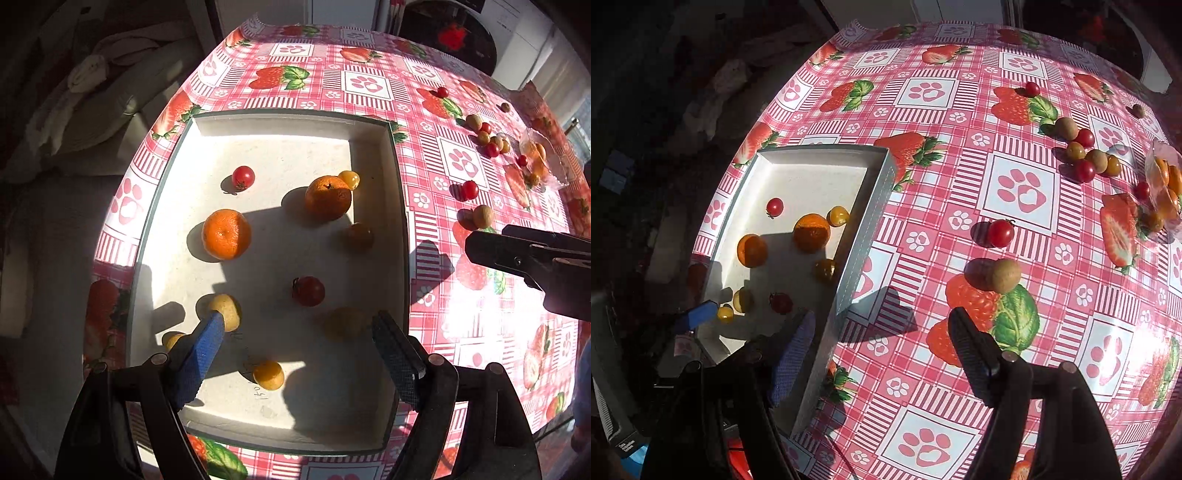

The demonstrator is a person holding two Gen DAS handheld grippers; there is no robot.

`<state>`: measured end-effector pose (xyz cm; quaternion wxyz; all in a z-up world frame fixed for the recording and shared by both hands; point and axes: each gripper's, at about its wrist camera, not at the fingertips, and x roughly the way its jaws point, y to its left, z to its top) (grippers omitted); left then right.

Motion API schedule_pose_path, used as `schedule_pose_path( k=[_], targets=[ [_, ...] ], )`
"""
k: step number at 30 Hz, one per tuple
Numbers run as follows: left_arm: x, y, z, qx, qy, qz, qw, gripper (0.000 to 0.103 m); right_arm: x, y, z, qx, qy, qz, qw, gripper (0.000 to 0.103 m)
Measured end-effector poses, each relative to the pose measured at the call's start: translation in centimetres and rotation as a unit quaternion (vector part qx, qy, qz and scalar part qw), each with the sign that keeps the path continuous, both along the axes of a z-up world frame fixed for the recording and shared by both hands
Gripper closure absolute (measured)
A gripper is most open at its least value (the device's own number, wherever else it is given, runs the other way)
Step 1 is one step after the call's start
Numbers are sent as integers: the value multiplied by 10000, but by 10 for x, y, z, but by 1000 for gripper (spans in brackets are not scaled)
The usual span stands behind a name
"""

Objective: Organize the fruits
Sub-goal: 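Move both tools back over the remaining fruit on the table, then grasp a kiwi with the right tool while the left grasps a red cherry tomato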

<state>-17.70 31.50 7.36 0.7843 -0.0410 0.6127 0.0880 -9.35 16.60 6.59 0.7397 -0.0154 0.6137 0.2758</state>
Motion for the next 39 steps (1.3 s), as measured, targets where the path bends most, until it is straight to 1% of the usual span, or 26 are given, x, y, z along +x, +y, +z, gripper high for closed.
schedule_pose_path(
  k=[1, 3, 6, 9, 12, 13, 14, 16, 17, 18, 19, 21, 26, 32, 36, 39],
  targets=[
    [4, -6, 2, -21, -36, -55, 10000, 20, 8, -19, -2, -126, -26, -152, 9998, 25],
    [21, -20, 6, -47, -110, -180, 9998, 20, 15, -41, -12, -331, 9, -437, 9985, 25],
    [32, -35, 12, -10, -191, -321, 9993, 20, 24, -61, -24, -477, 26, -712, 9963, 25],
    [40, -41, 16, 43, -263, -318, 9991, 20, 30, -65, -33, -477, -28, -766, 9959, 25],
    [48, -41, 17, 99, -305, -295, 9991, 20, 32, -55, -39, -407, -136, -667, 9969, 26],
    [50, -40, 17, 127, -306, -290, 9990, 20, 33, -51, -39, -401, -190, -630, 9970, 34],
    [54, -40, 16, 157, -308, -290, 9990, 20, 34, -46, -40, -394, -248, -576, 9973, 38],
    [60, -41, 16, 177, -321, -318, 9988, 20, 35, -39, -42, -366, -315, -487, 9976, 51],
    [64, -43, 16, 178, -335, -345, 9987, 20, 35, -38, -43, -366, -330, -447, 9978, 54],
    [68, -45, 15, 173, -350, -373, 9985, 20, 35, -36, -43, -372, -411, -417, 9976, 60],
    [73, -48, 15, 157, -364, -401, 9984, 20, 35, -35, -43, -383, -450, -388, 9975, 70],
    [83, -56, 12, 96, -394, -468, 9981, 20, 36, -38, -43, -402, -475, -410, 9972, 75],
    [110, -81, -1, -137, -408, -743, 9963, 20, 42, -64, -42, -484, -476, -672, 9954, 75],
    [135, -116, -29, -213, -275, -1114, 9932, 20, 46, -96, -42, -629, -502, -937, 9923, 75],
    [148, -134, -46, -160, -221, -1251, 9918, 20, 47, -110, -42, -646, -496, -1061, 9910, 75],
    [153, -141, -54, -49, -174, -1281, 9916, 20, 47, -112, -41, -616, -483, -1086, 9910, 75]
  ],
)
